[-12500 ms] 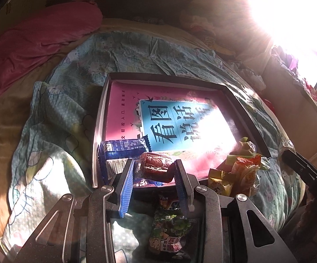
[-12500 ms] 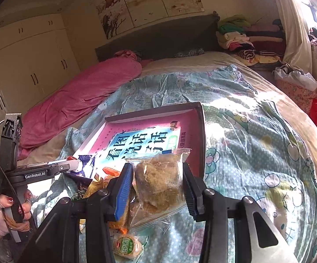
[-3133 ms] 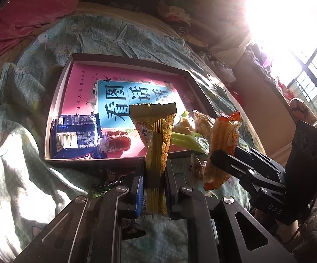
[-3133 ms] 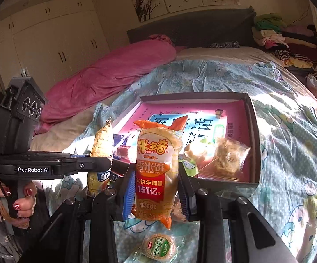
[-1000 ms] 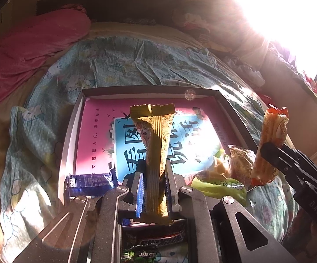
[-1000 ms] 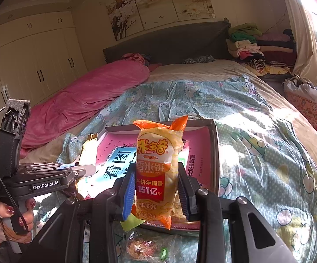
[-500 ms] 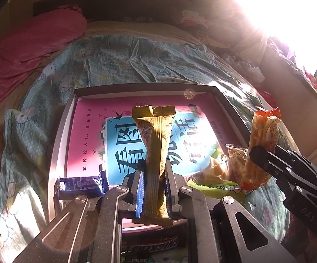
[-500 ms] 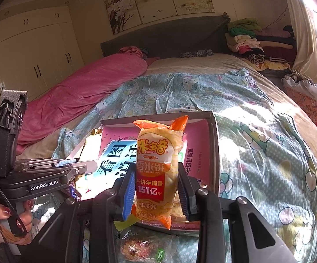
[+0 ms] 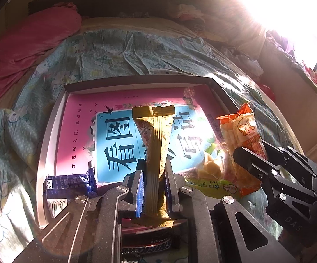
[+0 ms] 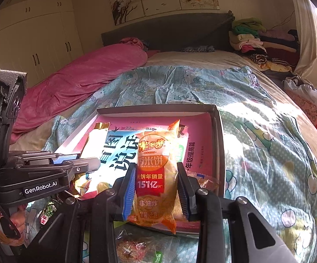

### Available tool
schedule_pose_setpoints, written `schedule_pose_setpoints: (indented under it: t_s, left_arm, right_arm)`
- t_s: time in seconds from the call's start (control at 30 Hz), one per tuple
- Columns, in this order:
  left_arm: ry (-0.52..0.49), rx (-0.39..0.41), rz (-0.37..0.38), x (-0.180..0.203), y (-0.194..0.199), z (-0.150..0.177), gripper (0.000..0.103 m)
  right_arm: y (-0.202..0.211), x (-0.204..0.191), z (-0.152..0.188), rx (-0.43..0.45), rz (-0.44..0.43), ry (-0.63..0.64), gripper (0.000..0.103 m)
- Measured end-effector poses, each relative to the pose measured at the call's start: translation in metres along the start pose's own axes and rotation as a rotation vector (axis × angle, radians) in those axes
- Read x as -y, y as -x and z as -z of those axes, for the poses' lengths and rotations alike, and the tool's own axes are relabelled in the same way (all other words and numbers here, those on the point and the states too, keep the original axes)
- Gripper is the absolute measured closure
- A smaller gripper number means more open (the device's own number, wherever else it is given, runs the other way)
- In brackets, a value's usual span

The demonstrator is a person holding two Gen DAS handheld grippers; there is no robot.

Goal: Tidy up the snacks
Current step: 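Lower the yellow bar into the tray and open the left gripper while the right releases the orange bag there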

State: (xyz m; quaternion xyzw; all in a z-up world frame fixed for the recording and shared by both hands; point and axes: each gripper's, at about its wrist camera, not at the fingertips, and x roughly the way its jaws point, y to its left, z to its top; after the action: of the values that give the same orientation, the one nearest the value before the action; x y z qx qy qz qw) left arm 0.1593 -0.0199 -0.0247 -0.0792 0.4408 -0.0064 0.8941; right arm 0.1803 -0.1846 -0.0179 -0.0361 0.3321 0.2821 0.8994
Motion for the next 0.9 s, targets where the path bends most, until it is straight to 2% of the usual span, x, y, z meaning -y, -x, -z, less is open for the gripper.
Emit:
schedule_pose_setpoints:
  t_s: [0.9]
  left_arm:
    - [-0.002,-0.038,-0.039,0.002,-0.014,0.003,0.087]
  right_arm:
    - [-0.011,-0.011,0.005,-0.023,0.029,0.088,0.068]
